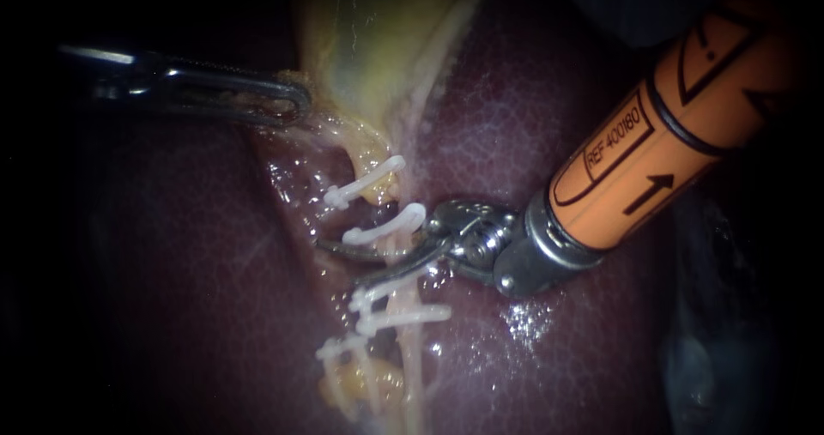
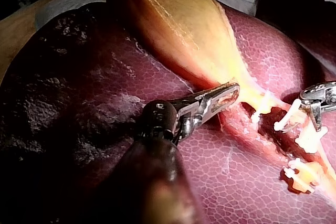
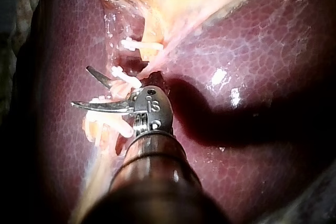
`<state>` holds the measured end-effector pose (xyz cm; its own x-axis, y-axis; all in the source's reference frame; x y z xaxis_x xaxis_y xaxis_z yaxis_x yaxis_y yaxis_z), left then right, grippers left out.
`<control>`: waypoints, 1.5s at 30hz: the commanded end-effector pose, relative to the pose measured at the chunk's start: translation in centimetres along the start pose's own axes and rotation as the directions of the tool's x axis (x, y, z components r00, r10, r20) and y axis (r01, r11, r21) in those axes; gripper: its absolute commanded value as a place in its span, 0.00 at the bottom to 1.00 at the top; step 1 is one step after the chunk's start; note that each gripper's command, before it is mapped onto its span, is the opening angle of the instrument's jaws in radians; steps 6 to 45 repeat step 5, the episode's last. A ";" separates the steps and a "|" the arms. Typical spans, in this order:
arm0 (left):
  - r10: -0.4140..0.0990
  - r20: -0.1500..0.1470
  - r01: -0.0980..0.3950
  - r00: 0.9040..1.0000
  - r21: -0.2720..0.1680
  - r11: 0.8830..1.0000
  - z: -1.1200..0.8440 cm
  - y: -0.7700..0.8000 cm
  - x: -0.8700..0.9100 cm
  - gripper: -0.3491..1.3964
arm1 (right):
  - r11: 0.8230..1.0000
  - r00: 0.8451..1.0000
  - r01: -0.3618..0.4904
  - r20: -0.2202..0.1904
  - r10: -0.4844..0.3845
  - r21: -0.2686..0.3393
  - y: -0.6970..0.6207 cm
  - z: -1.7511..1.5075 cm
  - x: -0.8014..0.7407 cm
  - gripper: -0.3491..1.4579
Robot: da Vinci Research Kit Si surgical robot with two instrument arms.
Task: Go to the cutting position right tube
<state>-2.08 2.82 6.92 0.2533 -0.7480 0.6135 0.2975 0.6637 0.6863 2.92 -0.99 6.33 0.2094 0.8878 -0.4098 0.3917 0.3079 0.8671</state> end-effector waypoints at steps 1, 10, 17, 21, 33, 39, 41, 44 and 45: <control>0.000 0.000 0.000 1.000 0.000 1.000 0.00 0.00 0.00 0.00 | 1.000 1.000 0.000 0.001 0.000 0.000 0.00 0.00 0.00 0.70; 0.000 0.000 0.000 1.000 0.000 1.000 0.00 0.00 0.00 0.00 | 1.000 1.000 0.006 0.000 -0.006 0.000 0.01 0.01 0.00 0.71; 0.000 0.000 0.000 1.000 0.000 1.000 0.00 0.00 0.00 0.00 | 1.000 1.000 0.006 0.000 -0.006 0.000 0.01 0.01 0.00 0.71; 0.000 0.000 0.000 1.000 0.000 1.000 0.00 0.00 0.00 0.00 | 1.000 1.000 0.006 0.000 -0.006 0.000 0.01 0.01 0.00 0.71; 0.000 0.000 0.000 1.000 0.000 1.000 0.00 0.00 0.00 0.00 | 1.000 1.000 0.006 0.000 -0.006 0.000 0.01 0.01 0.00 0.71; 0.000 0.000 0.000 1.000 0.000 1.000 0.00 0.00 0.00 0.00 | 1.000 1.000 0.006 0.000 -0.006 0.000 0.01 0.01 0.00 0.71; 0.000 0.000 0.000 1.000 0.000 1.000 0.00 0.00 0.00 0.00 | 1.000 1.000 0.006 0.000 -0.006 0.000 0.01 0.01 0.00 0.71; 0.000 0.000 0.000 1.000 0.000 1.000 0.00 0.00 0.00 0.00 | 1.000 1.000 0.006 0.000 -0.006 0.000 0.01 0.01 0.00 0.71; 0.000 0.000 0.000 1.000 0.000 1.000 0.00 0.00 0.00 0.00 | 1.000 1.000 0.006 0.000 -0.006 0.000 0.01 0.01 0.00 0.71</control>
